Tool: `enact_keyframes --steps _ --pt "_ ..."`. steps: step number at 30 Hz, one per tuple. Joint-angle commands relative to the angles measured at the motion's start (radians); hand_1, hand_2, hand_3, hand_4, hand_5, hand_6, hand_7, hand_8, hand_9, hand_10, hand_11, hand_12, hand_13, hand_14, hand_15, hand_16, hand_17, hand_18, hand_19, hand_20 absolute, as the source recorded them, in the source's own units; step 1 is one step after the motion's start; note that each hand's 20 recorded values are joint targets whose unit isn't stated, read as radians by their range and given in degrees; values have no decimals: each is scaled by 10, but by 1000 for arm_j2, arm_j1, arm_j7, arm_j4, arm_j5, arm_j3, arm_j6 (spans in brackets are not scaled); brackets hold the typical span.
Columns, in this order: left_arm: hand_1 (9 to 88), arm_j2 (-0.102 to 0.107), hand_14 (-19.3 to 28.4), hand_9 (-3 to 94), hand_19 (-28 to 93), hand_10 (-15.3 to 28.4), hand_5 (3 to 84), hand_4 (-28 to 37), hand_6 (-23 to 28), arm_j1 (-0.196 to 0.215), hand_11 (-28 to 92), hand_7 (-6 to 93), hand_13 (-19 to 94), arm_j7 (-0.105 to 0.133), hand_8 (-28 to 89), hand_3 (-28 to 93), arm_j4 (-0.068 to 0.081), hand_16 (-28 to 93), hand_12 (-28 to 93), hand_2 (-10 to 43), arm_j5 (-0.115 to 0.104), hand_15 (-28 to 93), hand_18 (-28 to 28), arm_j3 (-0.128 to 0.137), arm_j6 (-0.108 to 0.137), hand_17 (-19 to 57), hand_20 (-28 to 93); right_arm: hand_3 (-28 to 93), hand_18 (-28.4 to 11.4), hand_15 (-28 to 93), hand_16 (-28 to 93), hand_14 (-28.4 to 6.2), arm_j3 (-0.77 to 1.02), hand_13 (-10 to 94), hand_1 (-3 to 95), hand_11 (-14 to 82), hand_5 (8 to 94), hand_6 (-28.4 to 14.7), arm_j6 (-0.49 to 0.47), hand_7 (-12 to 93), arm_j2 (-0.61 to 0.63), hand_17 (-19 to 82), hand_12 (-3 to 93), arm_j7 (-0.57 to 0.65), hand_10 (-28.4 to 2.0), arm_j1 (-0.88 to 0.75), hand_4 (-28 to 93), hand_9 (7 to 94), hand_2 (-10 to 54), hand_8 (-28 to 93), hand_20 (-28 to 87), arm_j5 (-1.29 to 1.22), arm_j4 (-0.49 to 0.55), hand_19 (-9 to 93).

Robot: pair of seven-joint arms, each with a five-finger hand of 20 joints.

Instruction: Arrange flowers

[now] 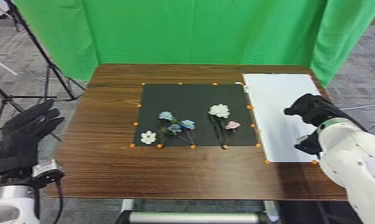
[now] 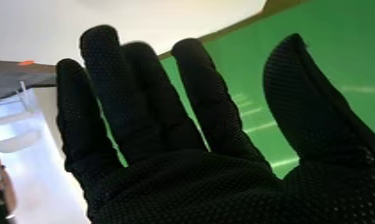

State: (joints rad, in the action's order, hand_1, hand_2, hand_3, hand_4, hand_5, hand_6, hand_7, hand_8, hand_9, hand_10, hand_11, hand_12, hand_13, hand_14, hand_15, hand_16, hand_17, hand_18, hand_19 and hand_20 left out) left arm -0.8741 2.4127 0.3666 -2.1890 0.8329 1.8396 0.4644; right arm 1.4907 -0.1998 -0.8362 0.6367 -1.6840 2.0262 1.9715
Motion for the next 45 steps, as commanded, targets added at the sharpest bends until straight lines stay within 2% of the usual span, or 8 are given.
enact_keyframes --steps 1,5,14,15,23,27,33,45 --pt "265 -20 257 327 571 190 391 -188 93 17 352 156 215 16 -107 822 -5 -165 69 28 -7 623 213 -8 15 -103 44 813 -284 532 63 -238 6 410 169 159 493 -97 68 128 14 121 140 17 -239 -19 -237 468 113 -104 -32 -44 -12 675" --pt "266 -24 257 326 571 190 391 -188 93 20 352 157 215 23 -107 821 -6 -165 69 28 -8 623 213 -13 21 -103 44 815 -284 533 62 -239 -16 410 164 158 489 -99 135 126 36 120 142 21 -239 -20 -234 467 116 -101 -34 -49 -15 674" --pt "266 -26 257 326 571 191 391 -188 93 30 354 157 215 30 -107 823 -11 -165 70 28 -9 624 213 -11 27 -103 45 816 -284 539 63 -239 -25 417 162 162 486 -98 144 128 36 119 142 18 -237 -14 -232 473 118 -101 -36 -44 -17 675" --pt "266 -28 257 326 571 191 391 -188 93 28 354 158 215 23 -107 823 -10 -165 70 28 -6 624 213 -11 25 -103 45 816 -284 540 63 -240 -19 417 162 163 486 -98 138 128 34 119 142 16 -237 -18 -232 473 118 -101 -36 -44 -16 676" --pt "266 -21 257 327 571 190 391 -188 94 31 355 157 216 41 -107 824 -8 -165 70 28 -15 625 213 -15 32 -104 46 815 -284 544 64 -237 -28 420 161 166 487 -98 152 128 41 118 142 14 -236 -10 -230 475 119 -101 -37 -53 -21 678" --pt "266 -27 257 327 571 190 391 -189 94 27 356 157 217 33 -107 823 -6 -165 69 29 -7 626 213 -12 22 -103 46 816 -284 546 65 -237 -30 422 162 167 488 -98 156 129 42 118 142 14 -235 -9 -230 476 120 -101 -37 -53 -21 679" --pt "265 -24 257 324 568 188 390 -188 93 27 349 157 216 42 -107 826 -4 -167 66 27 -14 621 213 -19 24 -103 45 816 -284 548 64 -237 -36 423 161 168 489 -97 176 131 43 116 141 7 -235 -13 -230 478 121 -103 -36 -57 -21 678" --pt "264 -29 252 320 557 183 386 -189 88 29 329 150 212 28 -107 827 -1 -162 59 26 -6 594 211 -19 15 -103 34 821 -284 546 62 -235 -44 423 159 167 486 -97 197 131 46 116 141 6 -232 -22 -229 476 122 -103 -39 -55 -17 677"
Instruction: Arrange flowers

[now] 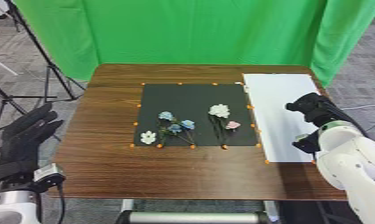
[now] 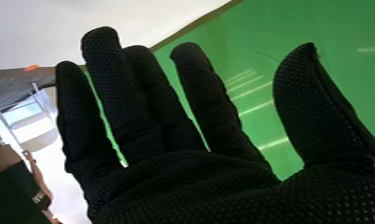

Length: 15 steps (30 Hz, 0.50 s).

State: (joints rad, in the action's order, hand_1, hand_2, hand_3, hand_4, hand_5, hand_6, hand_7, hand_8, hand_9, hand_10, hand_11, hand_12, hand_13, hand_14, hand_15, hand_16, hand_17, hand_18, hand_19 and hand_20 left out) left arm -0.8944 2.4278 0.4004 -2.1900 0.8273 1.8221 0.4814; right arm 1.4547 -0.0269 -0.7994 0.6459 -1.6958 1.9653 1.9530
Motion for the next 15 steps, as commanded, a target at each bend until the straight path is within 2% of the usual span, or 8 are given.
enact_keyframes --steps 1,5,8,10,12,14,15 --pt "264 -10 253 319 556 183 385 -189 87 10 328 150 211 -8 -106 826 1 -162 59 26 1 593 210 -4 -3 -103 34 821 -284 545 62 -235 -4 423 159 167 486 -97 26 131 10 115 141 -5 -231 -15 -229 476 122 -103 -39 3 3 677" --pt "264 -11 252 317 554 182 383 -189 85 10 322 147 209 -11 -106 827 2 -160 58 26 5 588 210 -3 -12 -103 32 822 -284 543 62 -234 -4 422 157 165 484 -97 30 131 9 115 141 -6 -232 -18 -229 472 123 -103 -41 0 4 676" --pt "264 -10 249 314 550 179 382 -189 84 13 319 146 207 -9 -106 827 -1 -161 57 26 4 579 210 -3 -8 -104 29 823 -284 539 60 -235 -7 421 156 161 481 -97 30 128 7 114 139 -8 -232 -13 -229 468 123 -104 -43 -3 2 672" --pt "264 -8 248 312 549 178 381 -190 83 9 316 145 206 -8 -106 826 1 -160 56 26 5 574 210 -6 -11 -104 28 824 -284 535 59 -236 -12 421 155 153 475 -95 58 125 14 114 137 -15 -232 -14 -229 457 123 -104 -46 -14 -1 669" --pt "263 -8 248 313 550 178 381 -189 83 10 315 145 205 -7 -105 826 -1 -158 55 27 5 572 210 -9 -8 -104 28 824 -284 532 58 -236 -33 418 155 135 464 -94 126 123 32 114 131 -33 -230 -12 -230 434 123 -104 -50 -32 -8 662" --pt "263 -7 248 312 550 178 380 -189 83 11 316 146 205 -1 -105 826 0 -157 56 27 2 572 210 -12 -5 -104 27 827 -284 529 57 -234 -36 414 152 133 457 -96 141 123 33 111 132 -45 -229 -9 -230 424 124 -104 -52 -39 -11 660" --pt "263 -8 248 312 550 178 380 -190 83 10 317 146 204 -5 -105 826 0 -156 56 27 4 572 210 -11 -8 -104 27 828 -284 528 57 -235 -38 412 151 133 455 -95 151 123 35 110 132 -48 -229 -9 -230 422 124 -104 -53 -45 -11 659"
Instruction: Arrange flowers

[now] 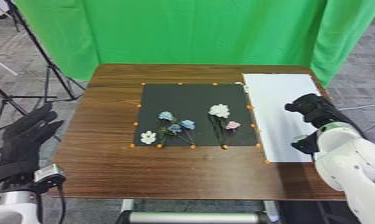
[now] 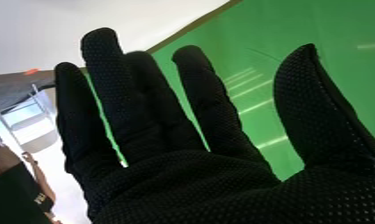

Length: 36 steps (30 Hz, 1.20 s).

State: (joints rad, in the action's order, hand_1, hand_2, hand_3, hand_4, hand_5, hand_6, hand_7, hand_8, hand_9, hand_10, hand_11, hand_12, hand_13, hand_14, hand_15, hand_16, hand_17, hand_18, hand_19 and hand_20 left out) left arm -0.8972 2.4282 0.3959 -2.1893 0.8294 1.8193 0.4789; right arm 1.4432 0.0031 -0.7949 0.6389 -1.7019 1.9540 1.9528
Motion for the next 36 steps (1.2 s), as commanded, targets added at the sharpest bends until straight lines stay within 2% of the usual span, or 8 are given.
enact_keyframes --steps 1,8,15,21,24,26,28,36 --pt "263 -7 248 312 550 178 380 -190 83 10 317 146 204 1 -105 826 -1 -155 57 27 3 572 210 -8 -5 -105 27 830 -284 527 57 -235 -34 410 150 134 453 -95 130 123 33 110 132 -45 -228 6 -230 421 124 -103 -54 -41 -15 657" --pt "263 -3 248 313 551 180 380 -190 83 7 321 145 203 6 -105 828 1 -151 59 26 -1 574 210 -12 -3 -105 28 835 -284 523 60 -231 -82 405 148 143 450 -94 303 129 67 100 135 -104 -223 48 -236 423 125 -105 -56 -187 -34 648" --pt "263 12 249 313 551 180 380 -190 83 13 323 145 203 12 -104 827 -3 -151 59 27 -9 578 210 8 6 -105 29 842 -284 520 63 -230 -78 404 147 150 452 -92 258 133 80 92 135 -141 -221 138 -238 432 127 -107 -48 -247 -49 641" --pt "263 32 248 314 554 183 379 -190 83 7 329 145 203 -6 -104 826 -9 -151 61 27 -4 582 210 41 -8 -105 31 846 -284 518 66 -229 -61 405 146 150 454 -90 221 135 84 91 135 -146 -220 169 -239 435 127 -109 -38 -292 -50 637" --pt "263 51 250 316 556 184 379 -189 84 10 331 145 203 9 -104 826 -19 -150 63 27 -49 587 211 75 -31 -105 32 847 -284 523 70 -229 -33 408 147 154 456 -88 195 136 70 91 136 -151 -219 171 -239 441 126 -109 -31 -336 -38 640" --pt "263 58 250 317 558 185 379 -189 84 4 334 145 204 -16 -104 825 -23 -150 64 27 -22 591 213 96 -34 -105 34 846 -284 533 74 -227 -33 415 147 164 459 -87 195 137 73 95 139 -152 -223 171 -239 455 126 -108 -27 -328 -34 645" --pt "263 85 250 318 562 185 379 -189 84 2 336 146 204 -14 -104 825 -24 -151 66 27 -41 594 215 105 -30 -105 35 846 -284 538 75 -227 -32 415 148 171 463 -87 183 138 74 95 141 -155 -223 168 -240 460 126 -108 -23 -306 -39 646" --pt "263 83 252 319 563 187 379 -189 84 -21 336 147 204 -39 -104 824 -23 -155 66 28 -27 597 216 114 -46 -104 34 846 -284 533 70 -227 -9 416 149 176 467 -87 161 139 40 97 139 -129 -224 181 -240 464 125 -110 -15 -343 -27 641"
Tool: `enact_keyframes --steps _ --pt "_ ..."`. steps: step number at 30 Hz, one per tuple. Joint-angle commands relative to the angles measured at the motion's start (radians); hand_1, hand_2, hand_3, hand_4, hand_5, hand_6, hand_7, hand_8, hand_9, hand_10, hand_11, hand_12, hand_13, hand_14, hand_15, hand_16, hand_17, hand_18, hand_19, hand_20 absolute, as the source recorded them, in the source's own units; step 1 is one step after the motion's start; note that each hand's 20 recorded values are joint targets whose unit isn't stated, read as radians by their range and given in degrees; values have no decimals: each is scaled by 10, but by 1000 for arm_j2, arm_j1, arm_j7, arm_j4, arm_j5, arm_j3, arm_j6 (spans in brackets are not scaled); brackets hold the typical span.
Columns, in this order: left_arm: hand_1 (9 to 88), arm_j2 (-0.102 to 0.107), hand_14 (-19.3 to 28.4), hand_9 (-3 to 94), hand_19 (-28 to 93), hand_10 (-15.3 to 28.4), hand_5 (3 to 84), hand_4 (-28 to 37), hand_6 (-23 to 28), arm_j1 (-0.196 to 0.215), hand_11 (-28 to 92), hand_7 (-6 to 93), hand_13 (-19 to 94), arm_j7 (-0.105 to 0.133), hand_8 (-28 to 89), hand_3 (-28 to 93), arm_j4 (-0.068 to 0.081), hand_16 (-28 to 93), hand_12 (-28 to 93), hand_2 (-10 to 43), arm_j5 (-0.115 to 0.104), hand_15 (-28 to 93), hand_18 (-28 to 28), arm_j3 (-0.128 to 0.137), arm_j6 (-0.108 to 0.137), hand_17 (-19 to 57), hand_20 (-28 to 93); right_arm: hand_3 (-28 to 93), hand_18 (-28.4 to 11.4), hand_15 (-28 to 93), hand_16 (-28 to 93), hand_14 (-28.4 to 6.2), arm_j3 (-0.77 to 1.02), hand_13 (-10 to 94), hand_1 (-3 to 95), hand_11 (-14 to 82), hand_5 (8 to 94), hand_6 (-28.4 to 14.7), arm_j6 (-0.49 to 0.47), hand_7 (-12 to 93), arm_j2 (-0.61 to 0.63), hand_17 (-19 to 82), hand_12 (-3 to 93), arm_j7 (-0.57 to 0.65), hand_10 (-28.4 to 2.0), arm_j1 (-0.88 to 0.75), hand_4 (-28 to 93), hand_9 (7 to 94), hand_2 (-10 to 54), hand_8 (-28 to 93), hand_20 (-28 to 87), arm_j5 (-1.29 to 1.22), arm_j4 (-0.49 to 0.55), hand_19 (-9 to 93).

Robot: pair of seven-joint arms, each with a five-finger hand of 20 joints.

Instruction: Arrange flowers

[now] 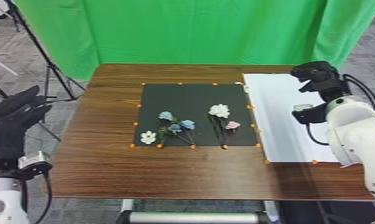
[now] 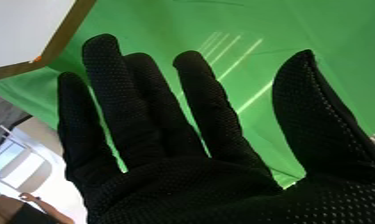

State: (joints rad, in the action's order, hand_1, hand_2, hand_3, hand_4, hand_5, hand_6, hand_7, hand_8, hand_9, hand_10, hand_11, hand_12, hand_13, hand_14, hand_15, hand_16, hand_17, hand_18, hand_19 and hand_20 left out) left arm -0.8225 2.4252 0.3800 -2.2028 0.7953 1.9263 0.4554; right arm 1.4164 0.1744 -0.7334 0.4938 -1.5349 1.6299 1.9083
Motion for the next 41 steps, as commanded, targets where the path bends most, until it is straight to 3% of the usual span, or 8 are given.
enact_keyframes --steps 1,9,19,41 --pt "263 5 252 319 562 186 379 -188 84 -18 334 146 205 -26 -104 824 -10 -155 65 28 6 596 216 9 -28 -104 34 846 -284 525 67 -228 14 413 149 170 465 -87 43 137 -17 96 136 -4 -224 12 -239 459 125 -110 -17 -188 34 636" --pt "261 -1 244 307 544 176 377 -189 81 -29 307 143 202 -32 -104 823 -8 -157 55 28 13 550 214 7 -36 -106 20 833 -284 444 55 -249 90 346 100 120 420 -80 8 109 -77 47 125 -45 -228 2 -249 406 155 -104 -36 -411 -6 575" --pt "261 1 231 299 526 169 368 -190 74 -32 285 133 189 -40 -103 823 -8 -153 44 28 18 500 209 6 -46 -107 9 829 -284 392 52 -257 21 262 47 106 372 -69 66 103 -56 -6 120 -43 -221 55 -263 372 191 -100 -50 -508 -24 557" --pt "261 2 239 297 532 170 368 -190 75 -25 291 133 188 -34 -100 823 -5 -140 45 28 17 521 210 -4 -40 -109 11 835 -284 428 64 -264 89 278 42 125 372 -70 29 112 -74 -10 123 -18 -220 6 -259 396 194 -101 -42 -538 -25 584"
